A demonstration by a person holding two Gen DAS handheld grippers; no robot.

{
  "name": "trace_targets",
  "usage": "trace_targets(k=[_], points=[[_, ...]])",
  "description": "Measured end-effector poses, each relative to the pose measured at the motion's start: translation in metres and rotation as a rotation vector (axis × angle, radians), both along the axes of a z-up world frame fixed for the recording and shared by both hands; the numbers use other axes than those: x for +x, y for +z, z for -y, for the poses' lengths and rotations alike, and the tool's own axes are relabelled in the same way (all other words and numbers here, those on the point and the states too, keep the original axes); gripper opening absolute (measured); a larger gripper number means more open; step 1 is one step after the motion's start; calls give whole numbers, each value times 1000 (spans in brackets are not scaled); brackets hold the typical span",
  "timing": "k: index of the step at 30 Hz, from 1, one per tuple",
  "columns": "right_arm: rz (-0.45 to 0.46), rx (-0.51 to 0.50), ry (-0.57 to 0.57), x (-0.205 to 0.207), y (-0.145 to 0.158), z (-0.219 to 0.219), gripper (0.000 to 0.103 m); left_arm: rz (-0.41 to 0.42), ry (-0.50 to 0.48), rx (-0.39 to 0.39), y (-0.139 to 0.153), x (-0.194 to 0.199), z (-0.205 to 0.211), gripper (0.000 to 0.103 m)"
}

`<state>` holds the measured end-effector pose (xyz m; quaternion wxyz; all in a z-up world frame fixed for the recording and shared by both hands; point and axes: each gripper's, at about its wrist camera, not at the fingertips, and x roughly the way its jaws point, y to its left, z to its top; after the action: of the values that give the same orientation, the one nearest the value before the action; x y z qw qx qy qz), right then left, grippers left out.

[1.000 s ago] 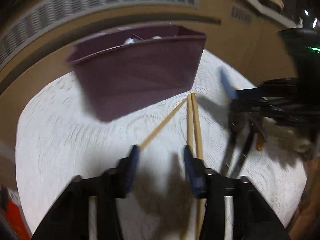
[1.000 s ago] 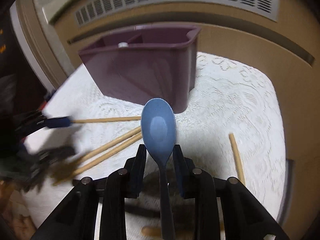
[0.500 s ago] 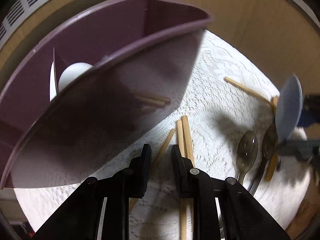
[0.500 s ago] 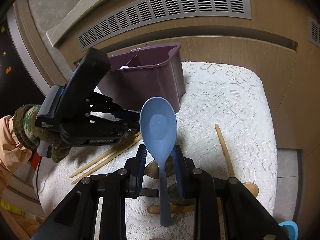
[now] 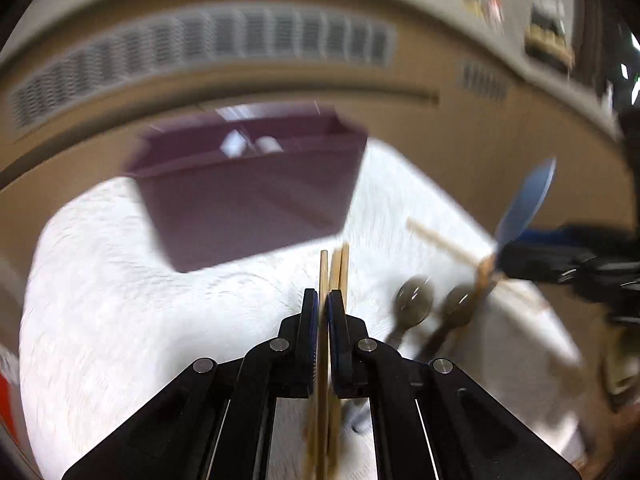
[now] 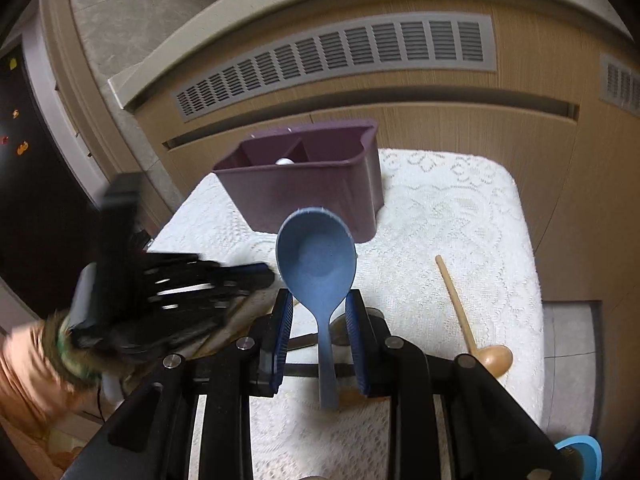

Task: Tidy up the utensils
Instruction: 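Lift the blue spoon with the right tool while the left tool lifts the chopstick, then lower the chopstick and blue spoon into the purple caddy and open both tools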

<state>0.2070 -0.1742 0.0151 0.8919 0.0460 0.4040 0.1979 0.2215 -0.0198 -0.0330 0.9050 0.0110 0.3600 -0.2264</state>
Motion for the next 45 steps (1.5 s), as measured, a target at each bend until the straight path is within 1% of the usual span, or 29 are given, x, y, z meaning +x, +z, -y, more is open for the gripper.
trace_targets(k=[2, 5, 6, 7, 10, 11, 13, 16, 20, 22, 23, 24, 25, 26, 27, 30, 32, 35, 38, 39, 40, 41, 42, 43, 45], points=[[19, -2, 6, -7, 8, -5, 25, 60, 40, -49, 18, -18, -15, 5], [51, 3, 11, -20, 22, -9, 25, 130, 73, -77, 44, -33, -31, 5], [64, 2, 12, -23, 27, -11, 9, 151, 77, -83, 53, -37, -34, 5], [72, 2, 15, -25, 31, -12, 4, 181, 82, -92, 67, -42, -35, 5], [131, -25, 21, -32, 52, -19, 5, 248, 80, -123, 99, -52, -40, 5], [156, -41, 28, -34, 59, -22, 5, 267, 85, -133, 105, -55, -42, 5], [176, -67, 30, -36, 65, -26, 5, 293, 95, -149, 115, -60, -50, 5], [162, -82, 37, -36, 62, -28, 5, 301, 109, -172, 121, -66, -60, 5], [122, -97, 41, -35, 46, -25, 5, 277, 113, -178, 118, -68, -64, 5], [96, -128, 100, -35, 35, -30, 6, 276, 120, -179, 116, -69, -67, 5], [84, -154, 138, -36, 27, -35, 10, 279, 122, -178, 116, -70, -68, 5], [72, -181, 160, -35, 18, -41, 31, 283, 130, -179, 115, -70, -70, 5], [60, -199, 176, -34, 10, -46, 60, 283, 137, -180, 113, -69, -72, 5], [55, -207, 189, -32, 3, -51, 69, 282, 147, -181, 112, -68, -75, 5], [54, -207, 201, -29, -3, -57, 72, 280, 156, -178, 110, -66, -78, 5], [13, -205, 270, -5, -20, -85, 72, 267, 178, -178, 103, -64, -87, 5], [7, -240, 295, 13, -32, -106, 72, 251, 191, -188, 98, -61, -95, 5], [-31, -270, 313, 43, -56, -137, 71, 234, 197, -195, 93, -59, -103, 5], [-76, -287, 283, 71, -80, -158, 66, 231, 196, -195, 91, -60, -108, 5], [-89, -296, 269, 77, -86, -162, 60, 229, 193, -195, 90, -60, -109, 5], [-110, -310, 252, 85, -93, -167, 51, 227, 192, -196, 90, -60, -110, 5], [-130, -326, 243, 90, -100, -170, 46, 225, 192, -197, 89, -61, -111, 5], [-106, -335, 235, 90, -99, -172, 38, 223, 191, -198, 89, -61, -111, 5], [-111, -338, 243, 89, -98, -173, 32, 221, 191, -198, 88, -62, -111, 5], [-127, -297, 254, 82, -89, -169, 32, 219, 188, -203, 88, -63, -112, 5]])
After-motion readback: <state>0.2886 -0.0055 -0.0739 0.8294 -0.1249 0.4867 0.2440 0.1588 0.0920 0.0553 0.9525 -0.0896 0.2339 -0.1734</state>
